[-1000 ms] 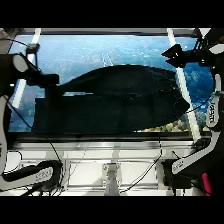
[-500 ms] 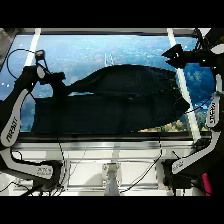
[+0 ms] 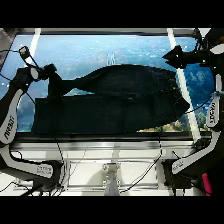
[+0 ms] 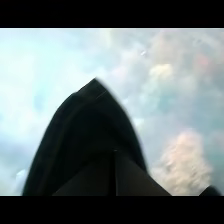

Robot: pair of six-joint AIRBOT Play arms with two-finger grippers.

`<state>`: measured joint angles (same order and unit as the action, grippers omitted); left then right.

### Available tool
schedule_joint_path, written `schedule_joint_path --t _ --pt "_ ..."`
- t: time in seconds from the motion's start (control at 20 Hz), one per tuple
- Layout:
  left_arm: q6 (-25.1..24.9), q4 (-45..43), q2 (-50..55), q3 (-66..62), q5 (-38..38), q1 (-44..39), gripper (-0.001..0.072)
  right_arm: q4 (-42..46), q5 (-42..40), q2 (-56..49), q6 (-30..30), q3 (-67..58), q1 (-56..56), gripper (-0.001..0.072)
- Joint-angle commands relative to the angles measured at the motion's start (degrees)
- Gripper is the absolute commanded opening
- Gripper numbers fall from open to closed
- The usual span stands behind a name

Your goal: Fold the clothes and pants, and hang the long-sleeved shirts on hangers.

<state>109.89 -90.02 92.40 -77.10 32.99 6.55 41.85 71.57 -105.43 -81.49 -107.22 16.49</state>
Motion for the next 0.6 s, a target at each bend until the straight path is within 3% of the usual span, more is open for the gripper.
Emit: schedule_joint_path --t 0.0,0.1,0.2,0.35,0.4,0.45,0.5,0.55 --pt "-7.6 0.1 -2.0 0.0 14.1 2.7 0.0014 1.6 1.0 -0.1 1.1 0.0 0.8 0.002" --pt "-18.2 2.3 -2.5 0.1 22.5 5.2 0.0013 1.5 3.0 -0.3 1.6 0.0 2.0 0.0019" --pt "-23.7 10.8 -2.6 1.7 25.4 9.9 0.0013 1.4 5.2 -0.7 1.6 0.0 3.5 0.0019" --pt "-37.0 38.7 -2.2 5.3 25.9 19.8 0.0014 0.3 5.7 -1.3 1.6 0.0 4.5 0.0031" --pt "-40.1 43.1 -1.9 5.8 26.2 21.7 0.0028 -0.5 5.2 -1.4 1.6 0.0 4.5 0.0181" --pt "-40.3 43.2 -1.5 5.8 26.3 22.7 0.0158 -1.1 4.6 -1.5 1.6 0.0 4.5 0.041" --pt "-40.2 42.1 -1.2 5.8 26.2 22.9 0.0399 -1.4 4.1 -1.6 1.6 0.0 4.5 0.0487" --pt "-39.5 40.5 -0.8 5.8 26.2 22.8 0.0434 -1.4 4.1 -1.7 1.6 0.0 4.5 0.0487"
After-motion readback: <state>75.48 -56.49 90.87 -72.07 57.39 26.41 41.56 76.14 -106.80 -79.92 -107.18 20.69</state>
